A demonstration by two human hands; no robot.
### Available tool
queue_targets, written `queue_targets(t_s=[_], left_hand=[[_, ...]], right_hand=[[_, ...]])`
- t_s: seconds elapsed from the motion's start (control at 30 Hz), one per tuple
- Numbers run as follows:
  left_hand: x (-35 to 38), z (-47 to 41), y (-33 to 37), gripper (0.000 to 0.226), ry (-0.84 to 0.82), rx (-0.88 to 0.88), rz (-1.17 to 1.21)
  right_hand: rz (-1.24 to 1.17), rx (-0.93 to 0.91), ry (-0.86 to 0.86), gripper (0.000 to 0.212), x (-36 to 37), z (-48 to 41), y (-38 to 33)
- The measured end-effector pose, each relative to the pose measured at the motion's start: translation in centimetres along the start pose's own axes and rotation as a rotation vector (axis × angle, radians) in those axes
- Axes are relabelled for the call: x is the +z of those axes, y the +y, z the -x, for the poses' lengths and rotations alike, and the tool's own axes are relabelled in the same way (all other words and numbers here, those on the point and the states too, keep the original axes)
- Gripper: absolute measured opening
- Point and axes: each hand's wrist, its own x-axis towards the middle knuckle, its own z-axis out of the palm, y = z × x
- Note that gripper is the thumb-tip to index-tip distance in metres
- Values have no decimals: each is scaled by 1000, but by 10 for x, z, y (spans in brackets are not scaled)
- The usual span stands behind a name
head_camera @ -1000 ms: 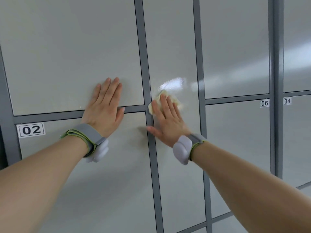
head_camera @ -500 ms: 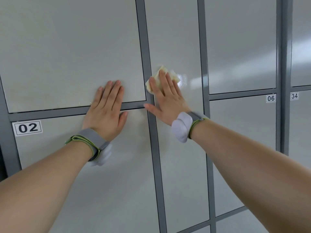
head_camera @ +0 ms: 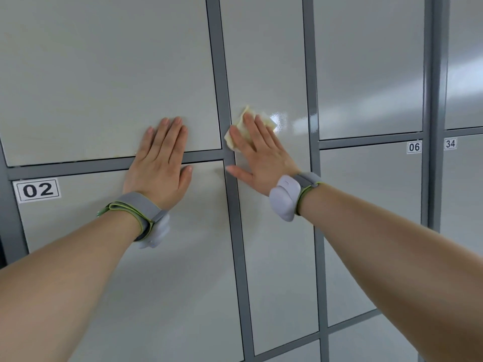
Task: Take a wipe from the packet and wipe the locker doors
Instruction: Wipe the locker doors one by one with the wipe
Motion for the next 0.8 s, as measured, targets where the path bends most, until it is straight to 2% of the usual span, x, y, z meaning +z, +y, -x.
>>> queue_targets(t_s=[0.3, 0.57, 0.7, 0.8], left_hand=[[-1, 0, 1, 64, 0, 8, 11], [-2, 0, 3, 63, 19, -3, 12], [-2, 0, 3, 63, 15, 1, 8], [-1, -1, 2, 63, 10, -4, 16]], right_hand=[[88, -283, -7, 75, 35, 68, 14], [89, -162, 57, 81, 28, 36, -16], [-6, -222, 93, 82, 43, 50, -20], [38, -285, 80, 79, 48, 67, -12]])
